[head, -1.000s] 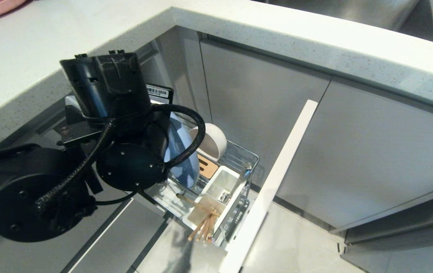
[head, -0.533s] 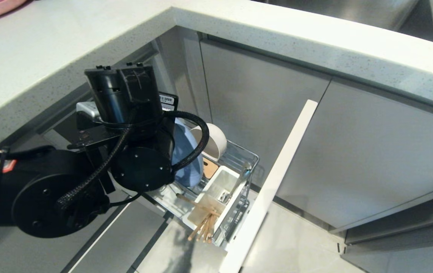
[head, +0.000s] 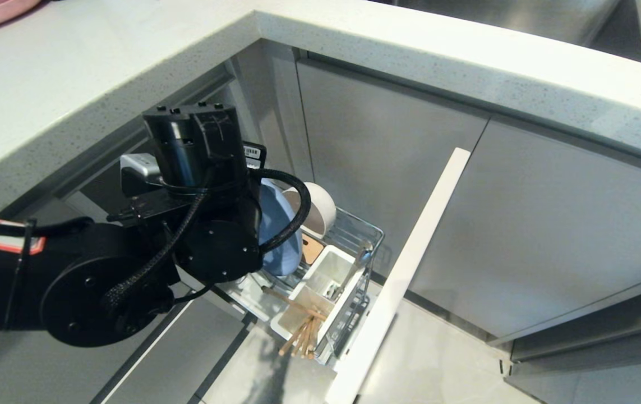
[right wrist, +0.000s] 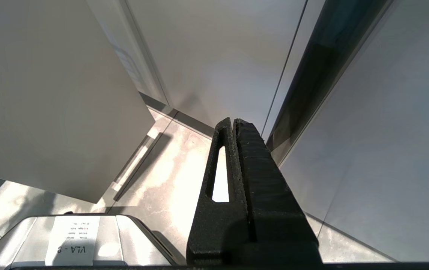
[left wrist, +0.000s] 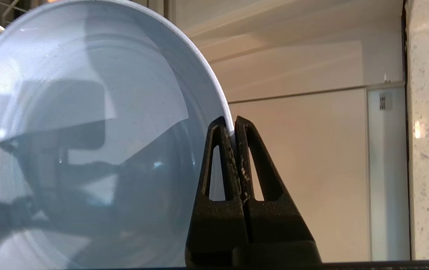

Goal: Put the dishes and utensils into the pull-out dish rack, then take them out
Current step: Pick up the plate and place it in the cupboard

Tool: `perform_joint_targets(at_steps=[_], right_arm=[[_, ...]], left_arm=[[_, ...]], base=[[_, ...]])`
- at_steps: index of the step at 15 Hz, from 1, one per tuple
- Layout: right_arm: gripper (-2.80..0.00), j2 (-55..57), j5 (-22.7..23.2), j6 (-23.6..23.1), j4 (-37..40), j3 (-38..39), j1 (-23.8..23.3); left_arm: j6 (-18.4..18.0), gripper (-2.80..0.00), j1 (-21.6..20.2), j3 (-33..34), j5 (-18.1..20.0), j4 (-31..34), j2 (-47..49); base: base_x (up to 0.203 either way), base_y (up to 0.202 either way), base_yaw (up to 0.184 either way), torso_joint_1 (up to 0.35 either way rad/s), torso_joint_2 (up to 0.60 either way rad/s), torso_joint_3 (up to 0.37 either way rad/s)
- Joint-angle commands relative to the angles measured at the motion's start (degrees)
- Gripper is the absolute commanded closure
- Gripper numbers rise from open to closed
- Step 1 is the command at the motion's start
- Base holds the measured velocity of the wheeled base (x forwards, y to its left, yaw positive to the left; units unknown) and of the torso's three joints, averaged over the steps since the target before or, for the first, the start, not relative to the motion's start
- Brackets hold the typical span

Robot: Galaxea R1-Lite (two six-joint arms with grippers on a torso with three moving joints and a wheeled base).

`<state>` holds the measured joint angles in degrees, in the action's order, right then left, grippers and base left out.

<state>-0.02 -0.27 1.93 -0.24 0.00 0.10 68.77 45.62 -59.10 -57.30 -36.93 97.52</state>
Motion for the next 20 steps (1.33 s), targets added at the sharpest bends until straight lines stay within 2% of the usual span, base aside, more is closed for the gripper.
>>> perform_joint_targets(at_steps=[1,9,11,15,20], right_arm=[[0.00,-0.2,0.0,0.0,0.0,0.1,0.0],[0.00,-0.2,0.0,0.0,0.0,0.1,0.0],[0.00,-0.2,0.0,0.0,0.0,0.1,0.0],[0.00,-0.2,0.0,0.0,0.0,0.1,0.1],[0.00,-0.2,0.0,0.0,-0.1,0.1,0.0]], left_arm=[[0.6,0.00,-0.7,0.0,0.0,0.0,1.4],[0.8,0.00,-1.8,0.0,0.5,0.2,2.5],[1.0,0.00,-2.0,0.1,0.5,2.3,2.5],[4.7,0.00,-2.0,-0.2,0.9,9.9,2.8],[5.0,0.00,-2.6,-0.1,1.3,10.9,3.3]], base=[[0.000,0.000,0.000,0.000,0.00,0.000],[0.000,0.000,0.000,0.000,0.00,0.000],[0.000,0.000,0.000,0.000,0.00,0.000],[0.000,0.000,0.000,0.000,0.00,0.000],[0.000,0.000,0.000,0.000,0.00,0.000]])
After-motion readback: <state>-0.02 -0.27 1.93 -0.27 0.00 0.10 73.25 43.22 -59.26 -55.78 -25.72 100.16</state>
